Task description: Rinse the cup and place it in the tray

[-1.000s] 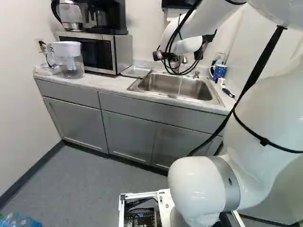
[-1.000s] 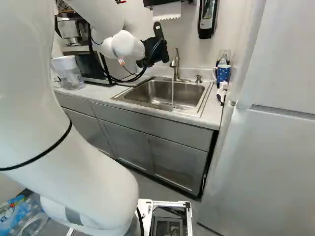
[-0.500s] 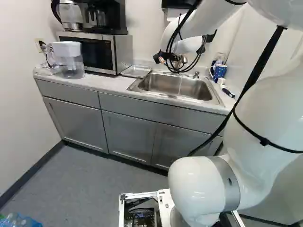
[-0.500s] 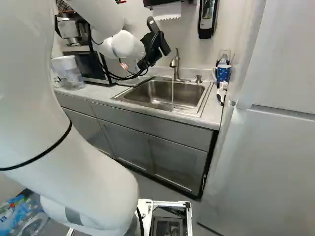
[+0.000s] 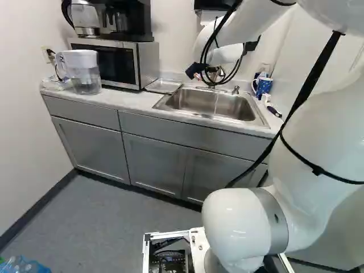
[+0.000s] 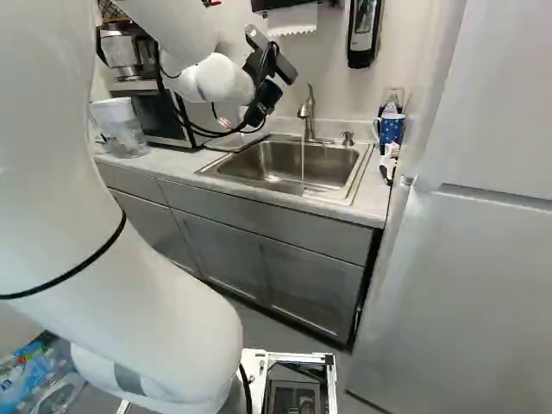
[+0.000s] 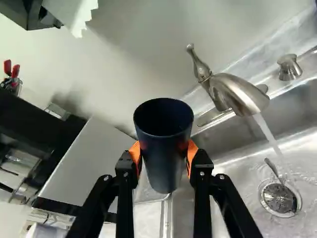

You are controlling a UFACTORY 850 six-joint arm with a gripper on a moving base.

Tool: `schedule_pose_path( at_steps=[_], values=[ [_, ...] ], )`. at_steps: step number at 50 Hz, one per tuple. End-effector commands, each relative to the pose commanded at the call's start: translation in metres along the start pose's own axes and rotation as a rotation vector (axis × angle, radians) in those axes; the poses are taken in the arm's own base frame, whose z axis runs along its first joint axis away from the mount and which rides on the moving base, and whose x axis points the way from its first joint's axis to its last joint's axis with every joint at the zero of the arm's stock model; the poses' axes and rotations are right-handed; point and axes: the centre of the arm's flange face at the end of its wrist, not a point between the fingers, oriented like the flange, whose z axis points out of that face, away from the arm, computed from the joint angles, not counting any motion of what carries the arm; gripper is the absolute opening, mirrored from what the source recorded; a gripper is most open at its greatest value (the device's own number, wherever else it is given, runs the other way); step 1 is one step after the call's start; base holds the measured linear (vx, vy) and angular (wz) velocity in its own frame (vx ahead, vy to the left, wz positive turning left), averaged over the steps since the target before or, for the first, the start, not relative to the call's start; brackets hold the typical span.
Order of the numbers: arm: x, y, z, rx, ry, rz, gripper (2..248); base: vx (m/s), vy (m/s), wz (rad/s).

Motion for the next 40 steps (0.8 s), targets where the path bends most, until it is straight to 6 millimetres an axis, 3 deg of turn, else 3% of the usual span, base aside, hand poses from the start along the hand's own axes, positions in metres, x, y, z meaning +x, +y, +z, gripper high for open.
schedule_pose_path(
  at_steps=[40],
  values=[
    [0.0, 0.0, 0.0, 0.0, 0.0, -0.419, 111, 0.0, 0.0, 0.0]
  ],
)
